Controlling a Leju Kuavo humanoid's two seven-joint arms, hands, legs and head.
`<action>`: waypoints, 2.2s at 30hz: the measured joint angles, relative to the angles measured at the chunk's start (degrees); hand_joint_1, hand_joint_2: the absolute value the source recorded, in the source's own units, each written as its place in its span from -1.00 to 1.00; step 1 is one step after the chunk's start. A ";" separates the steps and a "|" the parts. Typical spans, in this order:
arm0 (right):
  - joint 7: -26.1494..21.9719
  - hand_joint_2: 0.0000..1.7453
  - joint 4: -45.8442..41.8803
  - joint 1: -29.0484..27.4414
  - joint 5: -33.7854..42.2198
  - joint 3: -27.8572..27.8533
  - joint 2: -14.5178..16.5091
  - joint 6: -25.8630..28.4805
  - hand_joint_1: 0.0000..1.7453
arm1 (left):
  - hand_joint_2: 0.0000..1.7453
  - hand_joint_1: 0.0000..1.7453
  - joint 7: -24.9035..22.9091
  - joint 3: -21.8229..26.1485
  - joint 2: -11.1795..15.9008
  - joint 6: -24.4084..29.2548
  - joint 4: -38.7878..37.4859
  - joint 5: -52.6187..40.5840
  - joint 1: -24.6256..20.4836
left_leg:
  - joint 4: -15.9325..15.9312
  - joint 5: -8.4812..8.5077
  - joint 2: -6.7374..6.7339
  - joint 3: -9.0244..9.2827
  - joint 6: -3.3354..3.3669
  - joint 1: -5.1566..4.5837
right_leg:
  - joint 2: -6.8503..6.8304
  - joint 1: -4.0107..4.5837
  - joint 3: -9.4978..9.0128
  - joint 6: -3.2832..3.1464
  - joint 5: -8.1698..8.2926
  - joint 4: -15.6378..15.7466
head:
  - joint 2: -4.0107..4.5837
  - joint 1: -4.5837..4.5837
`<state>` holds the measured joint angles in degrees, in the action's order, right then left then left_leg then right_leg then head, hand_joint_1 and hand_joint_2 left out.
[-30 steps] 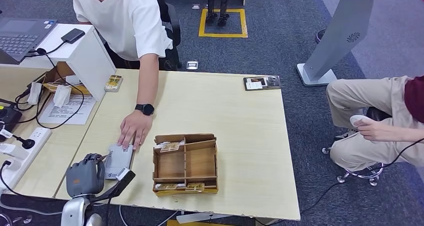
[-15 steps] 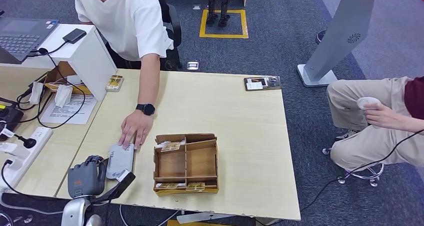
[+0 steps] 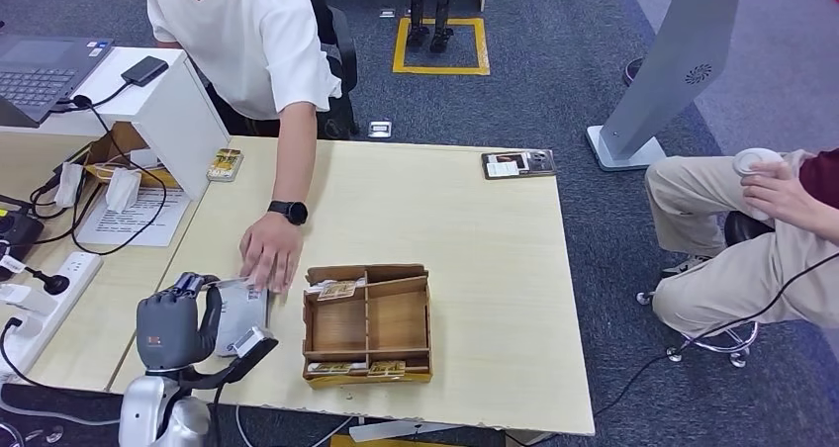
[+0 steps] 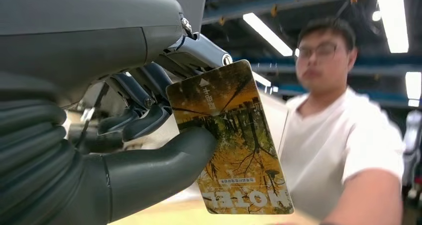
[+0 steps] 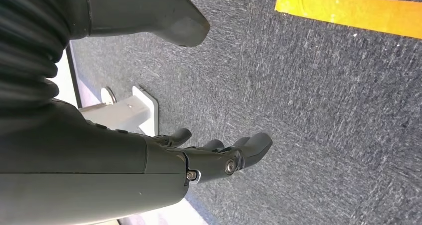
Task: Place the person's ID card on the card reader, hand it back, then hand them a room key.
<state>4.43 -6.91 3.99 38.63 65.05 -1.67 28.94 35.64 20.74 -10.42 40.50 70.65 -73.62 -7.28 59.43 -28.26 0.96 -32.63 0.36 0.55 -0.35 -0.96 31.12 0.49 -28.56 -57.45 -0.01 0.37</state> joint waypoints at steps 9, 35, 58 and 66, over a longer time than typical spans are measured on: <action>0.01 1.00 0.00 0.04 0.54 0.61 0.01 -0.05 -1.00 | 1.00 1.00 1.48 2.54 -4.80 -0.11 8.01 0.31 -0.59 | -0.03 0.00 0.00 -0.01 -0.01 0.03 | 0.00 0.03 0.03 -0.01 -0.01 0.00 | 0.01 0.00; 0.32 1.00 -0.02 0.62 0.90 2.72 0.01 -0.09 -1.00 | 1.00 -1.00 -16.96 -9.72 1.63 -0.24 -1.39 0.69 -7.04 | -0.02 0.02 -0.02 -0.03 -0.03 0.02 | 0.01 0.02 0.06 -0.01 0.00 0.00 | 0.00 0.00; -0.32 1.00 -0.02 0.45 4.05 2.84 0.19 1.36 -1.00 | 1.00 -1.00 -4.89 -17.86 1.30 -0.23 7.53 30.85 0.79 | -0.02 0.01 -0.04 -0.09 -0.02 0.02 | 0.06 0.02 0.10 -0.01 0.00 0.00 | -0.01 0.00; -1.27 1.00 0.03 0.23 5.64 2.81 0.20 2.18 -1.00 | 1.00 -1.00 1.38 -22.88 2.01 -0.26 18.64 39.17 8.66 | -0.02 -0.01 -0.06 -0.11 -0.01 0.02 | 0.07 0.02 0.14 0.00 -0.01 0.00 | 0.00 0.00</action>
<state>3.15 -6.87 4.21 44.28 67.86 -1.47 31.12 37.03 -2.15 -8.41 40.24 89.29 -34.45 1.38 59.41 -28.27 0.90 -32.74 0.35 0.57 -0.28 -0.94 31.25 0.49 -28.57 -57.46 -0.01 0.37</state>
